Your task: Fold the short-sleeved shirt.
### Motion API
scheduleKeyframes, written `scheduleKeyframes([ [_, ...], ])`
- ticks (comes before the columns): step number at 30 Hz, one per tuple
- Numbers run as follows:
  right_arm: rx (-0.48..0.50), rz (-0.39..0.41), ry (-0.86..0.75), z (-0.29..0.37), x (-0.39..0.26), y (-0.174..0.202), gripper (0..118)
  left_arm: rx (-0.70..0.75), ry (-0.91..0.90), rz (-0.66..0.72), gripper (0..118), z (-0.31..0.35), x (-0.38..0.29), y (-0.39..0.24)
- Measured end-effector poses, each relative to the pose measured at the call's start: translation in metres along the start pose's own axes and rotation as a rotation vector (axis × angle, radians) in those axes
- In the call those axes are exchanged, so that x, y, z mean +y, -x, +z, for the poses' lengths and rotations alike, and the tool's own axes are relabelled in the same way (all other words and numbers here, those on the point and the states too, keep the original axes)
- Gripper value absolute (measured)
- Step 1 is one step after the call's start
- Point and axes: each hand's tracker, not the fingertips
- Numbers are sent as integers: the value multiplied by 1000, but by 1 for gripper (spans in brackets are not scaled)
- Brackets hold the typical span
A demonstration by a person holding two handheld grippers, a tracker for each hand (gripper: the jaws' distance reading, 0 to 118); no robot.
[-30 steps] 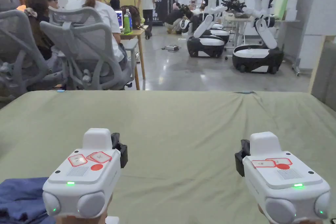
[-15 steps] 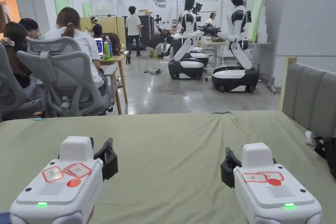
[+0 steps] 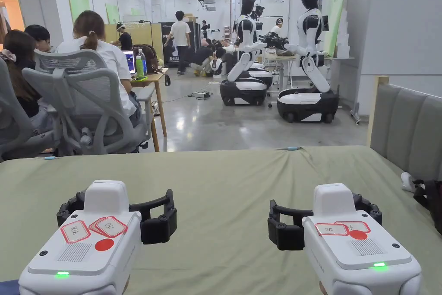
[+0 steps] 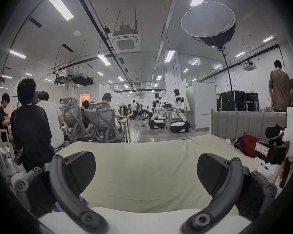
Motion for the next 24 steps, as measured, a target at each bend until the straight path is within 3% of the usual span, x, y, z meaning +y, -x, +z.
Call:
scheduleKeyframes([
  [24,13,12,16,-2,1,16,118,22,25,3,118,1,-3,7],
])
